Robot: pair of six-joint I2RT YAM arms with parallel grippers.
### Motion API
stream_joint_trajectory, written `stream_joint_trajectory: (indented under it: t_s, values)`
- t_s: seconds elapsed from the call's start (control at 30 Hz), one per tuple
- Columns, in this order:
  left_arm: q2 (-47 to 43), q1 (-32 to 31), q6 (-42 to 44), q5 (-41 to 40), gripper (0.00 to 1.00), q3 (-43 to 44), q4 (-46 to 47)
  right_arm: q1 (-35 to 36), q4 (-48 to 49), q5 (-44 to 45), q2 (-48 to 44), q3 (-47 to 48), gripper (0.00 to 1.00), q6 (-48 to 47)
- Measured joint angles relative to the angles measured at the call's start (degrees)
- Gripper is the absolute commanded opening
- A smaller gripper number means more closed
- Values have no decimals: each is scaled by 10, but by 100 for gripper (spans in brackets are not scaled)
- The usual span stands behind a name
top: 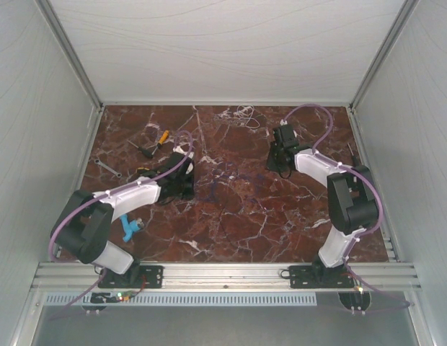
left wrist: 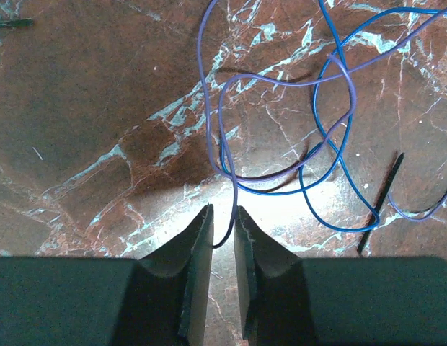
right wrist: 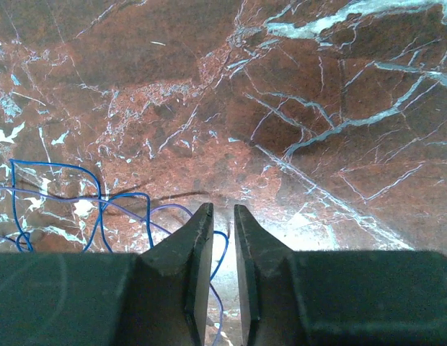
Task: Zip-tie the wires
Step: Straighten the cable at the center of the board.
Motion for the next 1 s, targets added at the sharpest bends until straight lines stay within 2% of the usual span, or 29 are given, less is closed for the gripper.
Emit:
stream_joint_trajectory:
  t_s: [0.1, 0.17, 0.27, 0.4, 0.57, 0.7, 0.73, 1.0]
  values:
    - [-1, -1, -2, -1, 27, 0, -3, 0, -3, 8, -7, 0, 27, -1]
    - [-4, -1, -2, -3, 36, 0, -8, 0, -5, 13, -15, 0, 37, -2]
    - [-13, -1, -3, -11, 52, 0, -18, 0, -6, 19, -31, 0, 46, -3]
    - [-30, -1, -2, -23, 70, 0, -32, 0, -6, 28, -59, -2, 53, -9]
    - [-49, -1, -1, -35, 81, 2, -48, 0, -4, 43, -97, -8, 59, -15]
    - [-70, -1, 3, -43, 93, 13, -71, 0, -3, 50, -117, -16, 62, -17]
    - [-77, -1, 4, -47, 99, 17, -77, 0, -3, 51, -121, -18, 63, -17]
    - [-157, -1, 53, -74, 99, 68, -127, 0, 4, 51, -144, -28, 63, -28]
